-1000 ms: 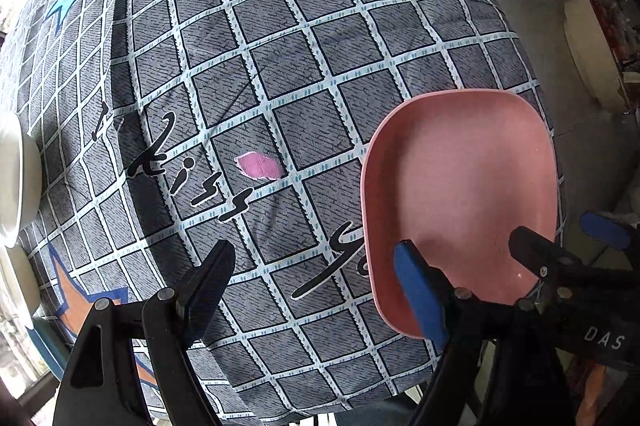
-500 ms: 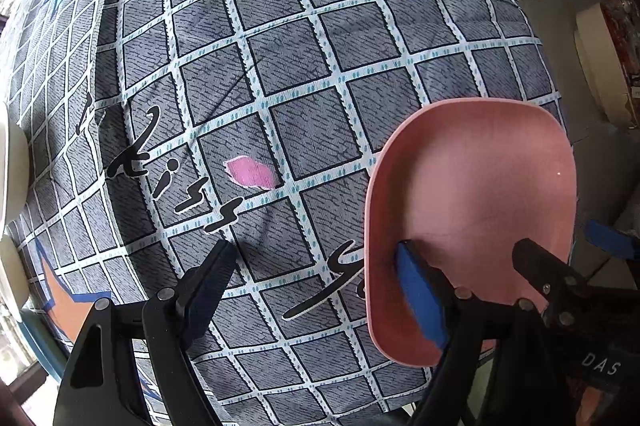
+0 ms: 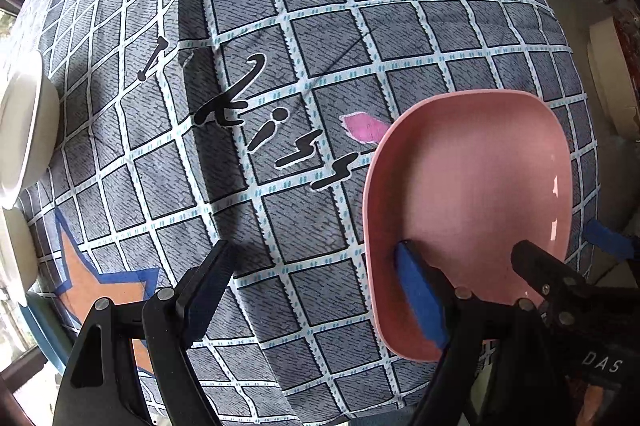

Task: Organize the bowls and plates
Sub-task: 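Move both grippers to the pink plate and bring fingers to its rim, then close both grippers on the pink plate rim and lift it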

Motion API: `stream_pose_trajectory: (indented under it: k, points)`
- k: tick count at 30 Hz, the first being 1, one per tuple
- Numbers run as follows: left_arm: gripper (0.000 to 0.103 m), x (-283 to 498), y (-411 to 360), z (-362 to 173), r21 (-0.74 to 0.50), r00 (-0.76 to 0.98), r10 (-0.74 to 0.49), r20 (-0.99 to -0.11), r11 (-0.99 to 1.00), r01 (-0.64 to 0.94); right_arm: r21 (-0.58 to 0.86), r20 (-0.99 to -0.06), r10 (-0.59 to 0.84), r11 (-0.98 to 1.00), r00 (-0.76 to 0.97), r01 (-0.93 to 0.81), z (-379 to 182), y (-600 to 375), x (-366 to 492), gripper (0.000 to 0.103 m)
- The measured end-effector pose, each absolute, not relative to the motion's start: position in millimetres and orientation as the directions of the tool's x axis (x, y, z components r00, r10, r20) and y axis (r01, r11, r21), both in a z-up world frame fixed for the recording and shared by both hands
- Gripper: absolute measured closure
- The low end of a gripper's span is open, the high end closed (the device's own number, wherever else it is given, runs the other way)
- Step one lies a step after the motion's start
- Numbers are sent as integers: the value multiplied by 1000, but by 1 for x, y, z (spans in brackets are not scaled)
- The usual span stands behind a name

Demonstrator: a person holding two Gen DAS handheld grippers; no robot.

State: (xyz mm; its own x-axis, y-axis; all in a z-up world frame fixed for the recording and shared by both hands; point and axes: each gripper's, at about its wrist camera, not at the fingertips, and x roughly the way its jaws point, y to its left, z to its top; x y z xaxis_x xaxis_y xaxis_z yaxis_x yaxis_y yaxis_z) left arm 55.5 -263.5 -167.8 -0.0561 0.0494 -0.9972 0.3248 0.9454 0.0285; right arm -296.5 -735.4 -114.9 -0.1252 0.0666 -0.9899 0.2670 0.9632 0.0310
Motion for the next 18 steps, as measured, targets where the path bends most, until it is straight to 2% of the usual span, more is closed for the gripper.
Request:
stream_pose_trajectory:
  k: [18]
  points:
    - [19,68,-78,-178,98,-46,109,-993,975,201,64,-985,75,995,-157,72,-120,-572,-273,0]
